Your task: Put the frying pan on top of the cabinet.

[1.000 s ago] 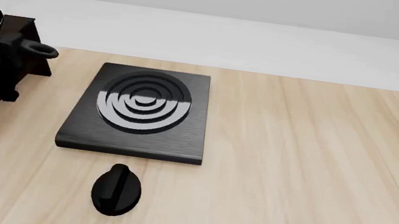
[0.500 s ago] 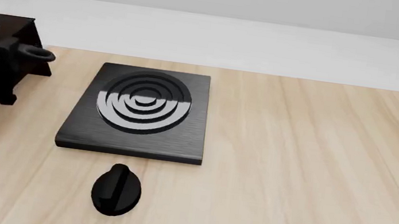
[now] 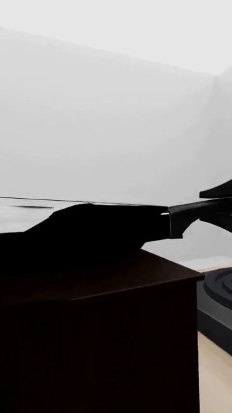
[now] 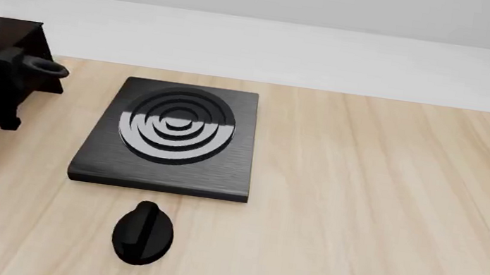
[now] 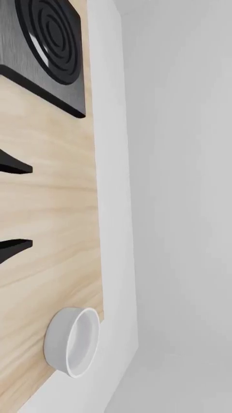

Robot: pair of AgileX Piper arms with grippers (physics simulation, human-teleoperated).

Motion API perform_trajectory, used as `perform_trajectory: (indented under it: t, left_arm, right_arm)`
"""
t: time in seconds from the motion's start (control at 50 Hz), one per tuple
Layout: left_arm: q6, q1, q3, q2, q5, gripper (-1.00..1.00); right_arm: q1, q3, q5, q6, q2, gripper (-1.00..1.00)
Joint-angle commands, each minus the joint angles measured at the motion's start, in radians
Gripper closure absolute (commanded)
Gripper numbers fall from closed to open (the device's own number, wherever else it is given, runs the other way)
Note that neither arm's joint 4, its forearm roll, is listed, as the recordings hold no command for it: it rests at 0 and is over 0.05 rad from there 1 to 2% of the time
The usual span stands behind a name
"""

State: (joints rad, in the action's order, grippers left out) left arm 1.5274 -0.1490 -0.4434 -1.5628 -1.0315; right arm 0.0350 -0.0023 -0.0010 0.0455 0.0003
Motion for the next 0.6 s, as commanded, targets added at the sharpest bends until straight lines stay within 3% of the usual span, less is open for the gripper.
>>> perform_trajectory:
  t: [0.02,0.14,0.16,0.6]
  left_arm:
    - [-0.011,-0.005,-0.007,-0.014,-0.017,1.0]
    - [-0.033,-0.003,-0.013,0.003,0.01,1.0]
    - [-0.05,-0.003,-0.017,0.018,0.038,-1.0]
    - [-0.085,-0.018,0.008,0.107,0.071,-1.0]
  right_arm:
    - [0.0,0.0,0.0,0.0,0.0,-1.0]
    - [0.001,0.0,0.001,0.001,0.0,-1.0]
    - [0.0,0.0,0.0,-0.001,0.0,-1.0]
    - [-0.001,0.0,0.001,0.002,0.0,-1.0]
